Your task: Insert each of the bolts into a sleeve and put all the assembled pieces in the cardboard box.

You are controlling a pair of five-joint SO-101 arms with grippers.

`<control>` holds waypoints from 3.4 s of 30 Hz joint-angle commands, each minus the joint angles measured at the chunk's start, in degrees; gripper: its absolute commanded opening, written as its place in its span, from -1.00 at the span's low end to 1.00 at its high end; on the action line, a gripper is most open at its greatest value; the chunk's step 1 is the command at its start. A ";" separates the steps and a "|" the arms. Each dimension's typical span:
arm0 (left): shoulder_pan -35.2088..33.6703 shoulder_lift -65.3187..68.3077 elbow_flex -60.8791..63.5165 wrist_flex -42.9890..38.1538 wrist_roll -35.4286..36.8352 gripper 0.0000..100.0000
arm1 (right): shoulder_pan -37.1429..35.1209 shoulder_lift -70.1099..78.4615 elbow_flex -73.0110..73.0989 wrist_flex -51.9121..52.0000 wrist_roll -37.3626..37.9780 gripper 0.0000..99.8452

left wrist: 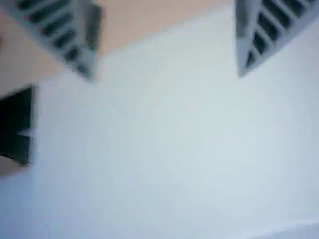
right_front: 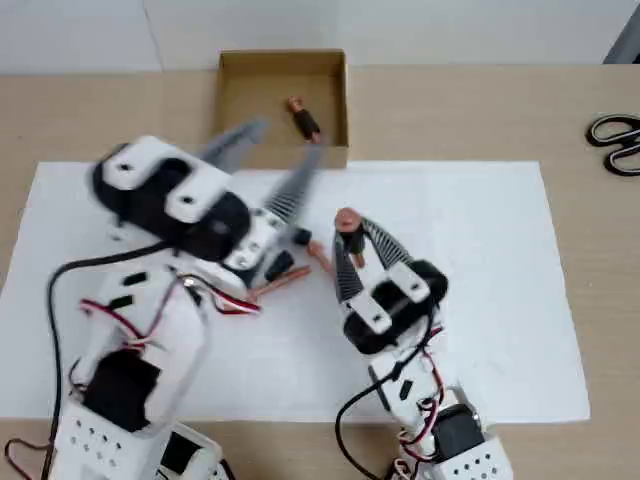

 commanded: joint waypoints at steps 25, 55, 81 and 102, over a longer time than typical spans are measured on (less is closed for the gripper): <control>-20.57 -42.29 42.15 0.35 -0.18 -0.99 | 6.73 42.95 -41.14 14.02 -16.26 -1.00; -20.57 -42.29 44.44 -0.62 -0.18 -0.99 | 4.09 139.74 -116.31 -19.30 -16.26 -0.99; -20.57 -42.29 44.53 -0.62 -0.18 -0.99 | 1.63 175.78 -168.97 11.47 -11.08 -0.99; -31.65 -42.29 44.53 0.53 -0.26 -0.99 | 4.35 171.47 -184.00 32.48 -11.16 -0.55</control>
